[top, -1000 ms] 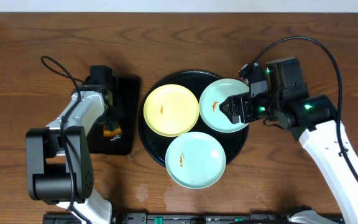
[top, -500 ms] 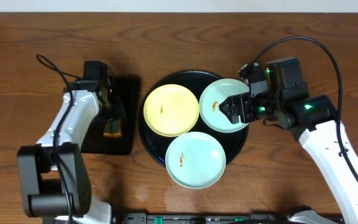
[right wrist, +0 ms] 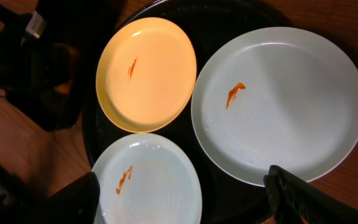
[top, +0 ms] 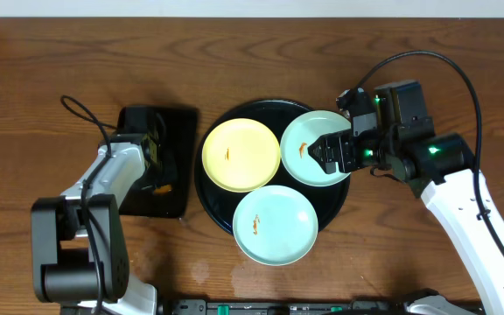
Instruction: Clean dirty plates on tray and stack at the side
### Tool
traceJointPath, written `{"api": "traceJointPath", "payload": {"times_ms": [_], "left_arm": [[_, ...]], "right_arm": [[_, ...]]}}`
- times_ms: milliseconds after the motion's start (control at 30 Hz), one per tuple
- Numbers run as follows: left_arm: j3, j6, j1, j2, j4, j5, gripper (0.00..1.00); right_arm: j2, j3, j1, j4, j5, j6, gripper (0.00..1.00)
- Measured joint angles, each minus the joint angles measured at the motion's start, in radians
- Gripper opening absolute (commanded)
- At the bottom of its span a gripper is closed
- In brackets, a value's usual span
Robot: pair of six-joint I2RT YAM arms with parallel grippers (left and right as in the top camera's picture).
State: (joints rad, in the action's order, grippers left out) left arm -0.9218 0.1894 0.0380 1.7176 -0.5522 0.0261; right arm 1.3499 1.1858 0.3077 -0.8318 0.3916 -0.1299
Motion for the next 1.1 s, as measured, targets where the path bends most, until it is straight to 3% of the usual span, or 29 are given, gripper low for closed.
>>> {"api": "traceJointPath", "payload": {"times_ms": [233, 367, 567, 933, 1100], "left_arm": [[-0.018, -0.007, 0.000, -0.005, -0.057, 0.003, 0.07], [-0.079, -0.007, 0.000, -0.012, -0.192, 0.021, 0.07], [-0.195, -0.007, -0.001, -0.117, -0.271, 0.079, 0.07], [-0.212, -0.007, -0.077, -0.273, -0.274, 0.282, 0.07], [-0.212, -0.007, -0.148, -0.273, -0.252, 0.318, 0.08]], "right_arm": [[0.000, 0.000, 0.000, 0.034, -0.010, 0.000, 0.77], [0.005, -0.003, 0.000, 0.100, -0.021, -0.021, 0.50], [0.120, -0.003, 0.062, 0.164, -0.018, -0.082, 0.36], [0.394, -0.014, 0.154, 0.328, -0.005, -0.278, 0.36], [0.444, -0.015, 0.156, 0.454, -0.006, -0.260, 0.39]]}}
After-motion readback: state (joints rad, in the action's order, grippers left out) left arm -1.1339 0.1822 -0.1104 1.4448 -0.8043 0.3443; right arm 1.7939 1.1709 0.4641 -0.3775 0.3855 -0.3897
